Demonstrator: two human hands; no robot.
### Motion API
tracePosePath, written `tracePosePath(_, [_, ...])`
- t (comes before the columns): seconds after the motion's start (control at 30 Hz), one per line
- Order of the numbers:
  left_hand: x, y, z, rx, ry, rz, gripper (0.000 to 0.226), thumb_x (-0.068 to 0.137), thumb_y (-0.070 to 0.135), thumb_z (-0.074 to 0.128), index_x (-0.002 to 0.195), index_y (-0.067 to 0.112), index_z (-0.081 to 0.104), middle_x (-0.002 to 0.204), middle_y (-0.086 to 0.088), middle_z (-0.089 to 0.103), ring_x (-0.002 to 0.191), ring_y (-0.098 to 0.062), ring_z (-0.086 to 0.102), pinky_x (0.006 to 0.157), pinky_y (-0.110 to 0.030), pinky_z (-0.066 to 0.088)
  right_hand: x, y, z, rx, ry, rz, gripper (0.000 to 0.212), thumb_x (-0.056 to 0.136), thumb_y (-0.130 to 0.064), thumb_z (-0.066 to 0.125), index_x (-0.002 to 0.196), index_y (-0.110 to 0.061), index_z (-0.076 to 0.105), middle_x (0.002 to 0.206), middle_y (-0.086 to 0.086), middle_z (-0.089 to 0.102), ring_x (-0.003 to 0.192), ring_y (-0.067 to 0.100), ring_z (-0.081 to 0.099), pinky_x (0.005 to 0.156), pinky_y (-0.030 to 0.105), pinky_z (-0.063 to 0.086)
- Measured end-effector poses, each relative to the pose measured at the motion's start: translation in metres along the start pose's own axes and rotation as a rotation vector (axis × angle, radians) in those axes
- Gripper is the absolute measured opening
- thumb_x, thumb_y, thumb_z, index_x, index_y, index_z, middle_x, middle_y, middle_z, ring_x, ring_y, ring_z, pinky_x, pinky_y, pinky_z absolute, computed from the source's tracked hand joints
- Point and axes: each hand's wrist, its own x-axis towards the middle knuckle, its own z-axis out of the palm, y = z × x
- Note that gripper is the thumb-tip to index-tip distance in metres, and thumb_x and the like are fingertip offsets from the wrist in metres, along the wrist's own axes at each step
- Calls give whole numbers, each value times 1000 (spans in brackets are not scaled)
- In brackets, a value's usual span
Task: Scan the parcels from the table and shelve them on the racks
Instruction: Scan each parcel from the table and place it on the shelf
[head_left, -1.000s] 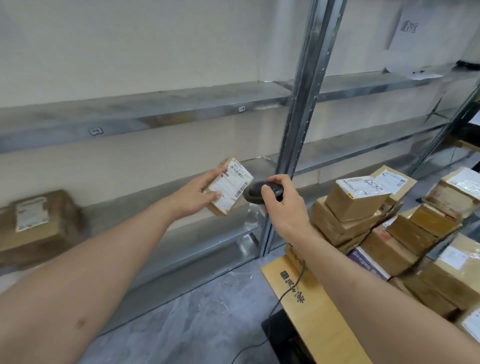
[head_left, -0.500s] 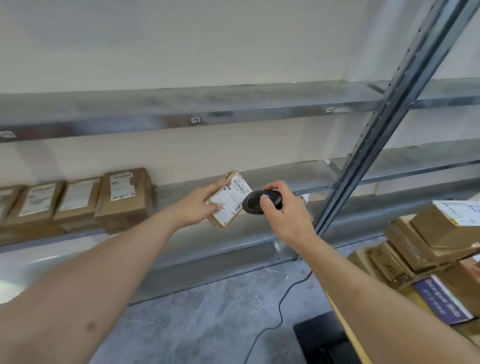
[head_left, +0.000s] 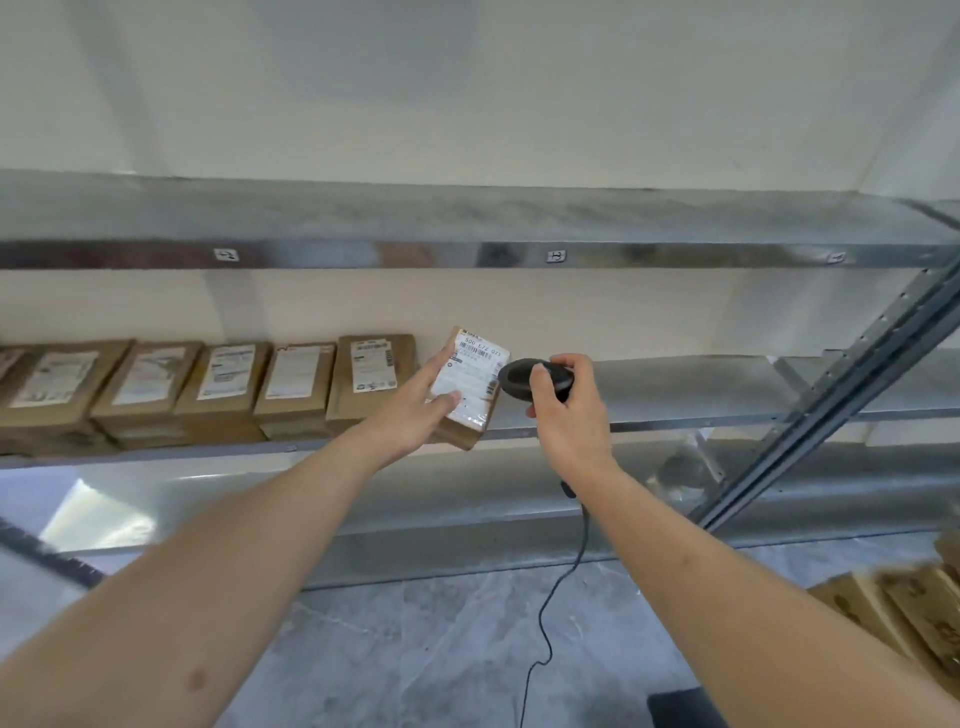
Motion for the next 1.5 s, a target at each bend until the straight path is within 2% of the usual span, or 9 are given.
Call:
tracePosePath(0.13, [-12,-18,-44,-8,85,-15,67,109,29,53,161,55,20,164,21,35,145,-7,40,120,-27,32,5,-21,49,-13,-89,-90,39,86,-70,44,116,-46,47,98,-15,70,91,24,73,86,51,58])
tracePosePath(0.2, [-19,-28,-65,-9,120,-44,68,109,31,53,162,54,18,166,21,31,151,-7,34,128,-38,24,11,-29,72,-45,-138,-146,32,95,-61,50,121,-43,47,95,-15,69,91,24,71,85,44,56])
tracePosePath(0.3, [-30,-40,-93,-3,212,-92,68,109,30,52,163,51,17,166,20,31,150,-5,33,128,-38,23,18,-40,107,-72,-175,-209,27,103,-46,55,127,-35,50,91,-16,66,90,22,66,81,37,50])
tracePosePath(0.7, [-77,-92,-181,-78,540,-227,68,110,27,53,165,46,17,154,30,28,142,3,27,123,-29,20,17,-79,239,15,-435,-283,29,105,-41,57,131,-28,55,95,-22,61,91,10,59,81,30,41])
tracePosePath(0.83, [-92,-118,-223,-140,587,-248,69,109,28,54,162,52,17,170,18,25,155,-10,26,130,-44,20,7,-98,284,-28,-500,-303,35,105,-47,54,135,-30,51,100,-17,63,95,15,62,88,35,49])
tracePosePath(0.97, [-105,-149,-270,-169,597,-251,69,109,25,54,162,51,18,165,18,35,146,-7,38,129,-44,25,-9,-118,337,-36,-518,-304,31,104,-48,54,131,-32,52,96,-23,62,96,14,63,87,35,49])
tracePosePath(1.13, [-116,-191,-338,-171,549,-251,69,109,27,55,162,52,19,170,18,22,156,-9,21,130,-41,18,-31,-142,405,-44,-488,-290,37,105,-48,54,137,-30,52,104,-17,64,96,13,62,92,38,51])
tracePosePath(1.33, [-123,-230,-407,-179,502,-269,68,108,28,56,161,54,22,168,20,27,151,-4,28,129,-41,21,-48,-170,467,-81,-470,-280,34,106,-48,53,135,-30,49,103,-17,61,97,14,60,88,36,48])
tracePosePath(1.5, [-118,-251,-454,-167,509,-295,67,107,29,57,159,57,24,167,23,28,151,-5,28,123,-33,24,-43,-188,514,-116,-479,-272,40,104,-54,50,137,-32,47,108,-10,69,94,16,67,90,46,57])
